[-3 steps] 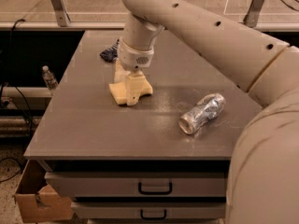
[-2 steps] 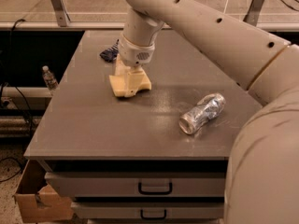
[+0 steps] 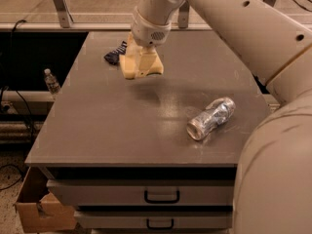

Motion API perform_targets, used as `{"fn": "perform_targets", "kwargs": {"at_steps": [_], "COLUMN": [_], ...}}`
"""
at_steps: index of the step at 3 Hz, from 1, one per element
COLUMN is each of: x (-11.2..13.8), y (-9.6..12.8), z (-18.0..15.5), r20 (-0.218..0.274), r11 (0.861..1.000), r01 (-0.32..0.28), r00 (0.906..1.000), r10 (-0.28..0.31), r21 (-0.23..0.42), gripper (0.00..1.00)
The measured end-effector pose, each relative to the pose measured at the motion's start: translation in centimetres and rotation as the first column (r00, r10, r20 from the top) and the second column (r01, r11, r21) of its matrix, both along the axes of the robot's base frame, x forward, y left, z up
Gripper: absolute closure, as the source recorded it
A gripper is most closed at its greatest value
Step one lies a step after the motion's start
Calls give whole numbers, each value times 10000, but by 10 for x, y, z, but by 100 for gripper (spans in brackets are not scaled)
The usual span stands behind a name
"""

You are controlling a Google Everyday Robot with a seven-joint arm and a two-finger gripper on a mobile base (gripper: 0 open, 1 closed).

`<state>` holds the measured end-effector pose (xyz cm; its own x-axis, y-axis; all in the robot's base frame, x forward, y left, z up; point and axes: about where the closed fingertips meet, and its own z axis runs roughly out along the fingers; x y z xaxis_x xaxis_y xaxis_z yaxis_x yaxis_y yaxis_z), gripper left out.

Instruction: Pick sponge

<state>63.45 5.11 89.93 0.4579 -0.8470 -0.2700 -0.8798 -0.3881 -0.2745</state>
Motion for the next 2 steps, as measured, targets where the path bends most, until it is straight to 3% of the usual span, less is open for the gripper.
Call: {"fn": "perform_targets", "kwargs": {"at_steps": [1,2], "x": [5,3], "y": [0,4], "z": [8,0], "r20": [31,-328], "r11": [9996,9982], "r01": [-180,-450], "r00": [9998,9984], "r10": [180,463], "r21": [209,392], "gripper": [100,100]}}
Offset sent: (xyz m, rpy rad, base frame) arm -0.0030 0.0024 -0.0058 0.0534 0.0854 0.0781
